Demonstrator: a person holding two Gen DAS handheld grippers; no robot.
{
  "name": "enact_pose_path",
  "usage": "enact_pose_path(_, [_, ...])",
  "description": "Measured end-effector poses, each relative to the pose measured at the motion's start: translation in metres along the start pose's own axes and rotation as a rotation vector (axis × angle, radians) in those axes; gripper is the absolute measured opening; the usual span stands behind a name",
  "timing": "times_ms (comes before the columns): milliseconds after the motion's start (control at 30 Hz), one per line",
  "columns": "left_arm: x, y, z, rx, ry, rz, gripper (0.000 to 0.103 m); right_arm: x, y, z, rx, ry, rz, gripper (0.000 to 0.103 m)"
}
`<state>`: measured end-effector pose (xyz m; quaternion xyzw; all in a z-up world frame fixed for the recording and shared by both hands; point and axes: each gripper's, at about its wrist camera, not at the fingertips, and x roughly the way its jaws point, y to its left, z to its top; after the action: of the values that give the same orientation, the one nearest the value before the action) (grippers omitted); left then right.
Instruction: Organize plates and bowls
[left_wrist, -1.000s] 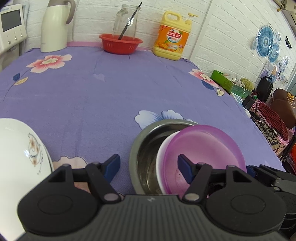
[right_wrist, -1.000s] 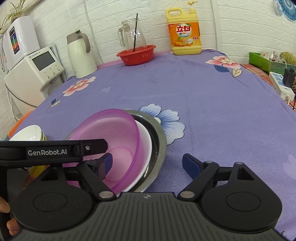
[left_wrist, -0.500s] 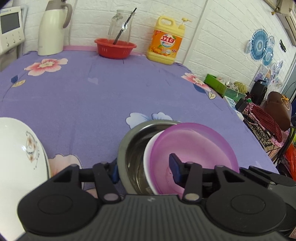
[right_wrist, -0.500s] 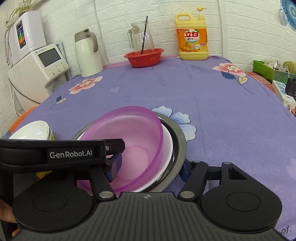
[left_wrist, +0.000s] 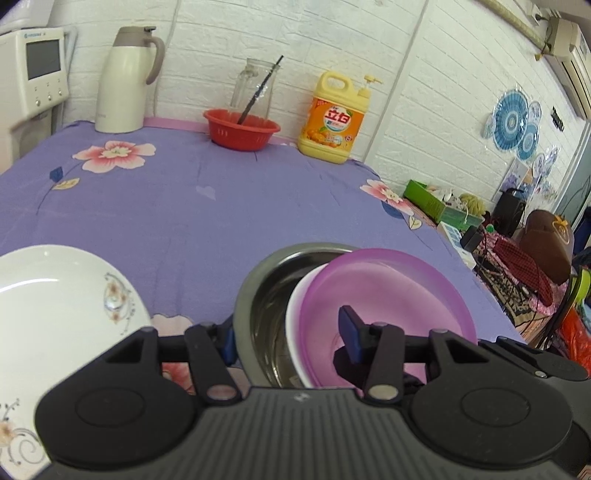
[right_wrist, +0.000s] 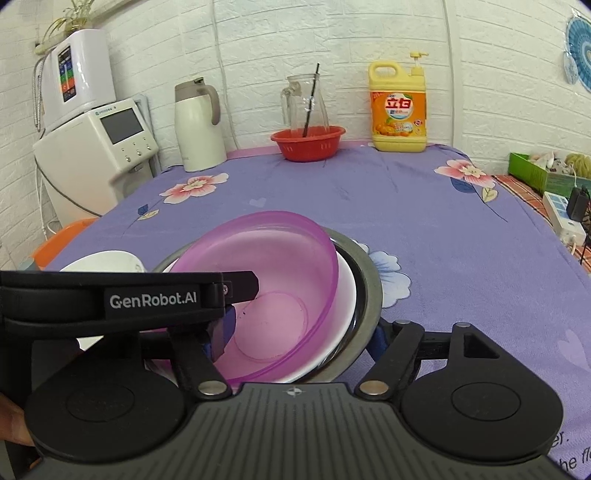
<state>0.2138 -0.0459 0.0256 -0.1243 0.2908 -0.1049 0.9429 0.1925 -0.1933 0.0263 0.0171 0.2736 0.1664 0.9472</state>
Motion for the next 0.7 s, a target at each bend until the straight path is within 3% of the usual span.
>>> enact_pose_path(167, [-0.031, 0.031, 0.009, -0.021, -0.060, 0.048, 0.047, -0.001, 0.033, 0.010, -0.055, -0.026, 0.037, 0.103])
enact_pose_path(367, [-0.072, 0.088, 0.013, -0.077, -0.115, 0.186, 0.047, 0.018, 0.092, 0.022, -0.125, -0.030, 0.168, 0.103])
enact_pose_path(533, [-0.091, 0.130, 0.008, -0.136, -0.117, 0.278, 0.047, 0.040, 0.138, 0.022, -0.170, 0.010, 0.276, 0.103])
enact_pose_path(700, [-0.089, 0.152, 0.002, -0.160, -0.097, 0.297, 0.047, 0.055, 0.157, 0.013, -0.183, 0.070, 0.317, 0.103])
